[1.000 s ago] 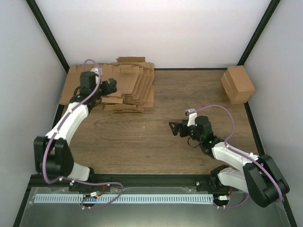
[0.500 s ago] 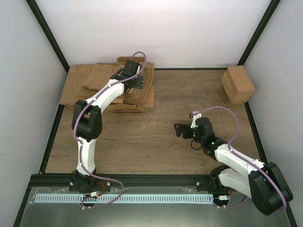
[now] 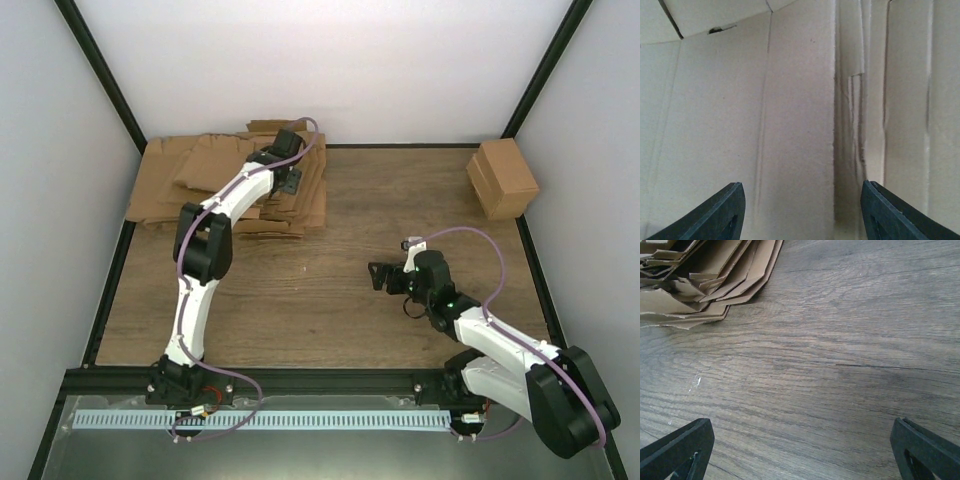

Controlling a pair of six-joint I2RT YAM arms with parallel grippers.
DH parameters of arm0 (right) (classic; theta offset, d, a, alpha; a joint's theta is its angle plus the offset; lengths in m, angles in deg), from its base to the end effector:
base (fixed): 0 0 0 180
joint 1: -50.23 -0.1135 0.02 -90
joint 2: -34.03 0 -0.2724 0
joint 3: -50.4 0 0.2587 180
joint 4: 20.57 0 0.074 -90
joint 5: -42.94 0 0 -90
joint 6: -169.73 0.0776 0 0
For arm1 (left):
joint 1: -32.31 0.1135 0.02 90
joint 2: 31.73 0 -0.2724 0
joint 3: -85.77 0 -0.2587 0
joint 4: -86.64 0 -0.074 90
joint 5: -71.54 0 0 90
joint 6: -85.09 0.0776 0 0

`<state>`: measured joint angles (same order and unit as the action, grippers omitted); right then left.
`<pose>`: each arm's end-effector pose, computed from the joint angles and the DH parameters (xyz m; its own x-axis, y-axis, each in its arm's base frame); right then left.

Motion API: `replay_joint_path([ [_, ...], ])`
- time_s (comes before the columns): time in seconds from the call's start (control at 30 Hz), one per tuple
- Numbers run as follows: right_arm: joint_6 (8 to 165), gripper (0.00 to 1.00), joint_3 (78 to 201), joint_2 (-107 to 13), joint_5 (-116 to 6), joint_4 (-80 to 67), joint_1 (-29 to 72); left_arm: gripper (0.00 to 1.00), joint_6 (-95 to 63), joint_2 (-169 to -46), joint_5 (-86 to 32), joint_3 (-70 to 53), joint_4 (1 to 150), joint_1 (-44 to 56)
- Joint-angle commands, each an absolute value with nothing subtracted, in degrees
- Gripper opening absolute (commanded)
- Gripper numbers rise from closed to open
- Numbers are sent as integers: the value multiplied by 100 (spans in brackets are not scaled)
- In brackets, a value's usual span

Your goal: Fold the paper box

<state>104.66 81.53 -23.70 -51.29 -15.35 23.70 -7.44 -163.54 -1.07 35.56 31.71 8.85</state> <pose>0.2073 0.1099 0.1482 -0.6392 0.1507 -0.7541 -0.2560 0.8830 0.3934 0.5054 -0.1941 0.1833 -0.7783 0.2919 -0.5559 0.1962 0.9541 0.2262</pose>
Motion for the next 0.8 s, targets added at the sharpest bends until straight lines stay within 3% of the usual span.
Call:
replay_joint_path([
  [0.0, 10478, 100, 8174, -2371, -5049, -1627, 2298, 64, -609, -16490, 436, 3838, 2886, 868],
  [0.13, 10478, 100, 8182, -2384, -5049, -1632, 2298, 51, -566, -16546, 920, 3898, 2742, 819],
  [0.27, 10472, 100, 8180, -2414, -5049, -1639, 2298, 20, -516, -16461, 1586, 3933, 2623, 657],
  [0.37, 10473, 100, 8196, -2440, -5049, -1648, 2298, 4, -420, -16327, 2237, 3933, 2580, 438],
  [0.77, 10499, 100, 8183, -2346, -4961, -1590, 2294, 4, -143, -15155, 5042, 3924, 2030, -218],
])
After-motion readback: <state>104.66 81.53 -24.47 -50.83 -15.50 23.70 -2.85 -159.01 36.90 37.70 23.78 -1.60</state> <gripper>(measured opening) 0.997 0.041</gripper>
